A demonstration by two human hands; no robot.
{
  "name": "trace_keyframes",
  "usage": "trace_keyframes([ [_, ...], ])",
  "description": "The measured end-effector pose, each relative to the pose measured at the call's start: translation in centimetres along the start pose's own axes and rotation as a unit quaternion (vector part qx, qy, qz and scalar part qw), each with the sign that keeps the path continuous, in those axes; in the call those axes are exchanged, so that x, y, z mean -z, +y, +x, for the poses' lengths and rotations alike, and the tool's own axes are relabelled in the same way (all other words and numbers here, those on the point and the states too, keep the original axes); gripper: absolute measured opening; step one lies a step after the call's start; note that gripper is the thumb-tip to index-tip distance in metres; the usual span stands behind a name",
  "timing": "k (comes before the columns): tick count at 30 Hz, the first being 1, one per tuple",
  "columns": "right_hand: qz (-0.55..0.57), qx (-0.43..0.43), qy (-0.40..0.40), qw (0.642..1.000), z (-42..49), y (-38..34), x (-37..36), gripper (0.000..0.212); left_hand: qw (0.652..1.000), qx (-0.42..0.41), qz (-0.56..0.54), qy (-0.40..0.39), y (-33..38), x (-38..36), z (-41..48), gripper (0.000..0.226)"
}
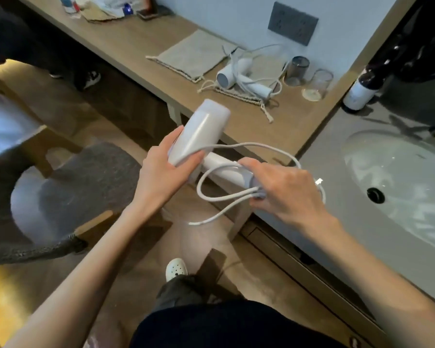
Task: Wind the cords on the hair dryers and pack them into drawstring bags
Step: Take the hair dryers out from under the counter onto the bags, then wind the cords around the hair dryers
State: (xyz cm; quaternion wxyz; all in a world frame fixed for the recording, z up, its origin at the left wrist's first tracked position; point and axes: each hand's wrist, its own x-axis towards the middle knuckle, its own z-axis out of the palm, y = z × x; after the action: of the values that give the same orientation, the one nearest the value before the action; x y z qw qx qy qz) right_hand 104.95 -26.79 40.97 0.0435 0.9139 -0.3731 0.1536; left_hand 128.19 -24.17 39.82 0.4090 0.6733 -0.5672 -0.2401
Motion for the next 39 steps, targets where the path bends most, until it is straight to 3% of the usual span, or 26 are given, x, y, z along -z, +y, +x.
trace_keyframes([
  [7,-0.048,-0.09,0.014,0.995,10.2,0.4,-0.6,0.077,0.996,-0.054,-0.03,-0.068,-1.4,3.7,13.0,0.061],
  [15,-0.086,-0.139,0.003,0.987,19.0,5.6,-2.7,0.076,0.992,-0.072,-0.042,-0.1,-2.3,2.1,25.2,0.055],
  [27,-0.043,-0.135,-0.006,0.99,31.1,16.7,-9.2,0.086,0.993,-0.008,-0.045,-0.11,-4.5,-2.2,41.2,0.044],
  [32,-0.016,-0.147,-0.01,0.989,35.3,18.2,-11.6,0.08,0.992,0.023,-0.035,-0.117,-5.9,-2.1,46.0,0.039],
  [39,0.023,-0.206,-0.09,0.974,40.9,18.6,-15.4,0.06,0.989,0.048,-0.026,-0.134,-9.2,-2.4,52.7,0.035],
])
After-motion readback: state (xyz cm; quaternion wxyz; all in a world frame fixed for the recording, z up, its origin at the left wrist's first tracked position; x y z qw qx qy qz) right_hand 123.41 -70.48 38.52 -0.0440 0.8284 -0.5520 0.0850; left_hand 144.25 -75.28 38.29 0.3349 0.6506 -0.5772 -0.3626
